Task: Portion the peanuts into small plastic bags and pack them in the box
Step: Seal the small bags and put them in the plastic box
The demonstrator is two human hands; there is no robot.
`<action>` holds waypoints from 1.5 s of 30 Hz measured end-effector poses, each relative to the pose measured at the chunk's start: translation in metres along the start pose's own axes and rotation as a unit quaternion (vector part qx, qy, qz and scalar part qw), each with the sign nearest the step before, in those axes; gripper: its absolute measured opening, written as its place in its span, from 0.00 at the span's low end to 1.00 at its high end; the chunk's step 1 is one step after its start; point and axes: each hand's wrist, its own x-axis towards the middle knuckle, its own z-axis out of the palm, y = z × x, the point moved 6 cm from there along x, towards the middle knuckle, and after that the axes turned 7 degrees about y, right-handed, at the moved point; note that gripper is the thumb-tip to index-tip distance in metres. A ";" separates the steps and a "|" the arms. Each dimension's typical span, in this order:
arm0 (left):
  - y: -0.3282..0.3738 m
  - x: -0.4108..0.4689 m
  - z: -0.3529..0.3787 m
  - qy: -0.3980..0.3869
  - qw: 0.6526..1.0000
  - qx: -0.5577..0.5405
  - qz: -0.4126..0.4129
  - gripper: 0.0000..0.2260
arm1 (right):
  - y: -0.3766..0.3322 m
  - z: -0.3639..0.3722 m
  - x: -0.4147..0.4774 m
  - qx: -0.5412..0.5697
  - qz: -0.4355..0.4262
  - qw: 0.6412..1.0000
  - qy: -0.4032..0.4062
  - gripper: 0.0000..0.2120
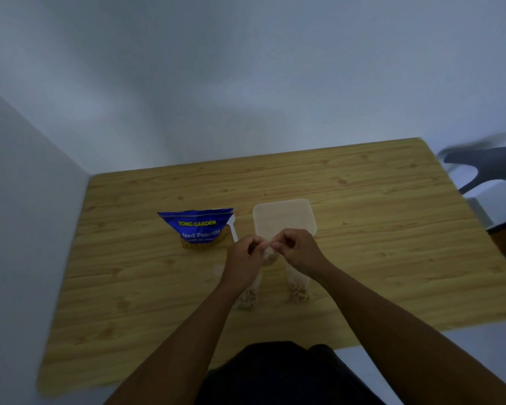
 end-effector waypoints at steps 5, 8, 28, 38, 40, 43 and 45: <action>-0.043 -0.007 -0.004 -0.010 0.995 0.033 -0.093 0.09 | 0.038 0.000 -0.012 -0.080 0.064 0.992 -0.070 0.05; -0.068 -0.012 -0.023 0.030 0.987 0.106 -0.114 0.09 | 0.055 -0.002 -0.017 -0.134 0.085 0.984 -0.086 0.03; -0.100 -0.018 -0.027 0.002 0.980 0.170 -0.100 0.08 | 0.034 0.092 -0.022 -0.316 -0.040 0.940 -0.121 0.11; -0.101 -0.017 -0.027 -0.056 0.985 0.139 -0.086 0.07 | 0.041 0.066 -0.018 -0.159 0.089 0.977 -0.112 0.09; -0.101 -0.017 -0.025 -0.066 0.983 0.152 -0.082 0.08 | 0.044 0.062 -0.017 -0.171 0.100 0.974 -0.107 0.09; -0.103 -0.016 -0.023 -0.076 0.978 0.173 -0.083 0.08 | 0.042 0.055 -0.020 -0.172 0.099 0.974 -0.107 0.07; -0.103 -0.015 -0.023 -0.089 0.972 0.199 -0.082 0.08 | 0.037 0.050 -0.021 -0.154 0.098 0.978 -0.098 0.06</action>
